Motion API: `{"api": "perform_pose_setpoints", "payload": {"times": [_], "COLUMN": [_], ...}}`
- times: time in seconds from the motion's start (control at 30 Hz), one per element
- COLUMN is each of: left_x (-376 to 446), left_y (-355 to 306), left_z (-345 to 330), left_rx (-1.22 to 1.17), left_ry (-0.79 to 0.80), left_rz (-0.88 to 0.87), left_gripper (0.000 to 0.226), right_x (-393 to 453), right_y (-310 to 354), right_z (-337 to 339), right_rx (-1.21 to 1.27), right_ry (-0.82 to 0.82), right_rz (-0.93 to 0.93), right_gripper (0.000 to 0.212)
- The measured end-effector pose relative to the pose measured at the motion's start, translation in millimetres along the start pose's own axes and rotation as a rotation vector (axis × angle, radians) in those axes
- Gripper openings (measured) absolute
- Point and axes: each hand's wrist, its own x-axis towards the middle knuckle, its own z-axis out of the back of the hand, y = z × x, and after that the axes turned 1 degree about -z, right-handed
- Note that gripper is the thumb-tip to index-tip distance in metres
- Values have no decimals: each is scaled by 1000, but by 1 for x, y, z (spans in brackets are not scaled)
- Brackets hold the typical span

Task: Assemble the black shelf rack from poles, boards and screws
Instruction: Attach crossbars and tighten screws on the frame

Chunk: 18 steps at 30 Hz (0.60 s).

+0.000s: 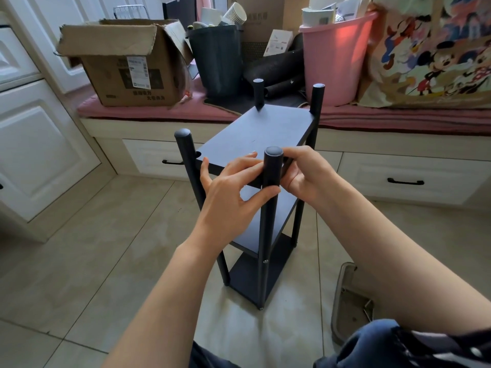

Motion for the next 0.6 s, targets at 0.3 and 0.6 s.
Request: {"api": "perform_pose_setpoints", "payload": {"times": [0.3, 0.6], "left_x": [-1, 0], "left_y": [0, -3], "left_z": [-2, -7], "left_rx": [12, -31], "left_ry": [29, -59], "left_rz": [-18, 52], "left_gripper": [52, 36], "right_x": [2, 3], "right_y": [2, -1], "right_z": [2, 0], "right_rx": [14, -45], "right_ry": [-7, 8], "right_rz": [-2, -5], "right_gripper": [20, 36]}}
